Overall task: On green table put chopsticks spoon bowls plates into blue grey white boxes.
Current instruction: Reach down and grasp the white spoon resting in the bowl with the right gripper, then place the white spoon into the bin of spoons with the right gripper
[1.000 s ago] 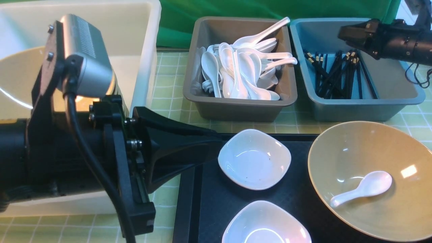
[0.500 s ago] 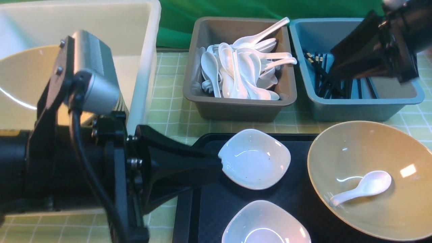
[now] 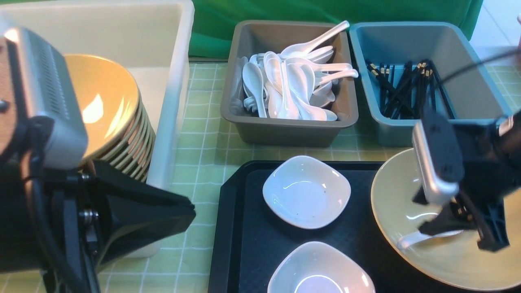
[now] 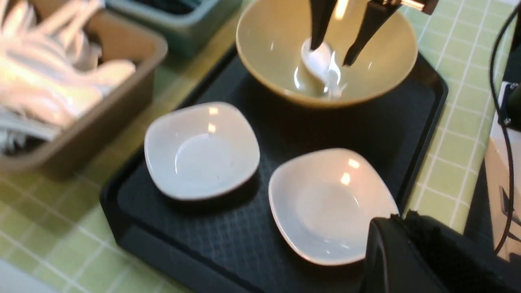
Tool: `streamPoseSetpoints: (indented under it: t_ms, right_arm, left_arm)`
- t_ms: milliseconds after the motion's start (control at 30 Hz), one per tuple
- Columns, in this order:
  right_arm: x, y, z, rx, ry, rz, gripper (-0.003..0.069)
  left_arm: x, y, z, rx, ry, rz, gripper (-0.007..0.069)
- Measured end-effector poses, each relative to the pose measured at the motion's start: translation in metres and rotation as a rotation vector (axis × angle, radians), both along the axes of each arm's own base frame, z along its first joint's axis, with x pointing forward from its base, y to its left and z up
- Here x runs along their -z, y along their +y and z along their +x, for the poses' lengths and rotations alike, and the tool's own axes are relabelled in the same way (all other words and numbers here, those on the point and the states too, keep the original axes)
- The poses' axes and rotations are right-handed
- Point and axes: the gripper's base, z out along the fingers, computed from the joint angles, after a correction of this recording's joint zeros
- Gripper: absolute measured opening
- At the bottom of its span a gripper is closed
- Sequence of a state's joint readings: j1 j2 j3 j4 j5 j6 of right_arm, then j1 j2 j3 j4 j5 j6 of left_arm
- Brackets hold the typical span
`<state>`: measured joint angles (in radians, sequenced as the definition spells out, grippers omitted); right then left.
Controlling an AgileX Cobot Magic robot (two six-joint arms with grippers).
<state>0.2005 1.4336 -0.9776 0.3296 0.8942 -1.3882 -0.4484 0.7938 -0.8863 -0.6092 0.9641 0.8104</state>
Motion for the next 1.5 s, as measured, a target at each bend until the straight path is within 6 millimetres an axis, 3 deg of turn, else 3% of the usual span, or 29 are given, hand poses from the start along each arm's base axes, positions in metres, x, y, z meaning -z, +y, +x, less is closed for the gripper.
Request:
streamPoseSetpoints:
  t_ms: [533, 633, 800, 833, 900, 1000, 1233, 1267, 1300, 1367, 1500]
  right_arm:
    - [0.059, -0.001, 0.029, 0.013, 0.084, -0.099, 0.0356]
    - [0.066, -0.001, 0.032, 0.027, 0.103, -0.102, 0.0309]
    - [0.066, -0.001, 0.032, 0.028, 0.109, -0.104, 0.0165]
    - [0.064, 0.000, 0.034, 0.034, 0.110, -0.101, 0.0103]
    - [0.057, 0.001, 0.037, 0.050, 0.114, -0.094, 0.0060]
    - [0.043, 0.003, 0.044, 0.066, 0.115, -0.083, 0.0057]
    - [-0.029, 0.016, 0.078, 0.172, -0.017, 0.051, 0.0057]
    - [-0.048, 0.024, 0.088, 0.209, -0.076, 0.160, 0.0057]
    - [-0.048, 0.024, 0.088, 0.209, -0.076, 0.160, 0.0057]
    - [-0.068, 0.038, 0.103, 0.262, -0.149, 0.360, 0.0057]
    - [-0.079, 0.061, 0.131, 0.312, -0.194, 0.625, 0.0057]
  left_arm:
    - [-0.006, -0.002, 0.003, -0.047, -0.008, -0.085, -0.0001]
    - [-0.006, -0.002, 0.004, -0.047, -0.008, -0.085, -0.0001]
    - [-0.006, -0.002, 0.004, -0.049, -0.010, -0.087, -0.0001]
    - [-0.007, -0.002, 0.004, -0.055, -0.017, -0.091, -0.0001]
    - [-0.009, -0.002, 0.007, -0.084, -0.030, -0.115, -0.0001]
    - [-0.013, -0.001, 0.011, -0.142, -0.037, -0.166, -0.0001]
    - [-0.016, 0.005, 0.020, -0.290, -0.043, -0.214, -0.0001]
    - [-0.015, 0.007, 0.022, -0.312, -0.055, -0.190, -0.0001]
    - [-0.014, 0.007, 0.022, -0.315, -0.055, -0.187, -0.0001]
    - [-0.013, 0.010, 0.025, -0.351, -0.073, -0.160, -0.0001]
    - [-0.014, 0.014, 0.028, -0.397, -0.089, -0.153, -0.0001]
